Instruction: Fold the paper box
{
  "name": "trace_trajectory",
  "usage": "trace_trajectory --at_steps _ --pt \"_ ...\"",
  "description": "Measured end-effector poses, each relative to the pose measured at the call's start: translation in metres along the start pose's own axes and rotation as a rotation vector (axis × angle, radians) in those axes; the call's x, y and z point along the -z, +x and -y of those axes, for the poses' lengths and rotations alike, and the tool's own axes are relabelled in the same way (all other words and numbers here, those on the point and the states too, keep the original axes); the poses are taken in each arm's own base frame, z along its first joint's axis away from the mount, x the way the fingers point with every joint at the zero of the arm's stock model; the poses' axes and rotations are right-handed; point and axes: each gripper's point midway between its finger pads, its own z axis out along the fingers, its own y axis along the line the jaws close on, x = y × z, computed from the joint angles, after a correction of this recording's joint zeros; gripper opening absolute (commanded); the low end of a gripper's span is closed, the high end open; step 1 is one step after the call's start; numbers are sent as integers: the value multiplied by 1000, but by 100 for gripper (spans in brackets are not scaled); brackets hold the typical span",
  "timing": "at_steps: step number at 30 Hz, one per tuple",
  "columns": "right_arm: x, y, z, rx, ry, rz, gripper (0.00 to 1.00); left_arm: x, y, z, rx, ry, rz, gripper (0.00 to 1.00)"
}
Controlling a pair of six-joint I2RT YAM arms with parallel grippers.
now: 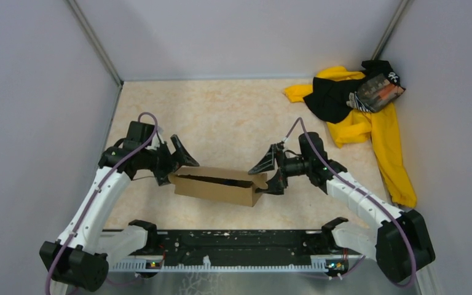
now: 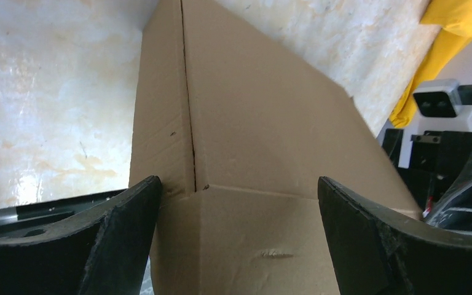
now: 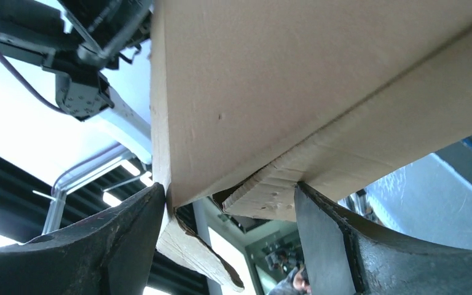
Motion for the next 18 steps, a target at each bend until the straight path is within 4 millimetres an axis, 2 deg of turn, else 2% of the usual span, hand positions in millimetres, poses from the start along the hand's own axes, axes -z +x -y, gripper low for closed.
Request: trace_trajectory --at_steps 8,13,18 --pt "4 -31 1 31 -33 126 73 3 15 -10 25 -53 -64 98" --pt "3 -43 7 37 -30 174 74 3 13 -7 33 -70 -88 98" --pt "4 -53 25 94 47 233 74 3 19 -3 21 -39 -116 98"
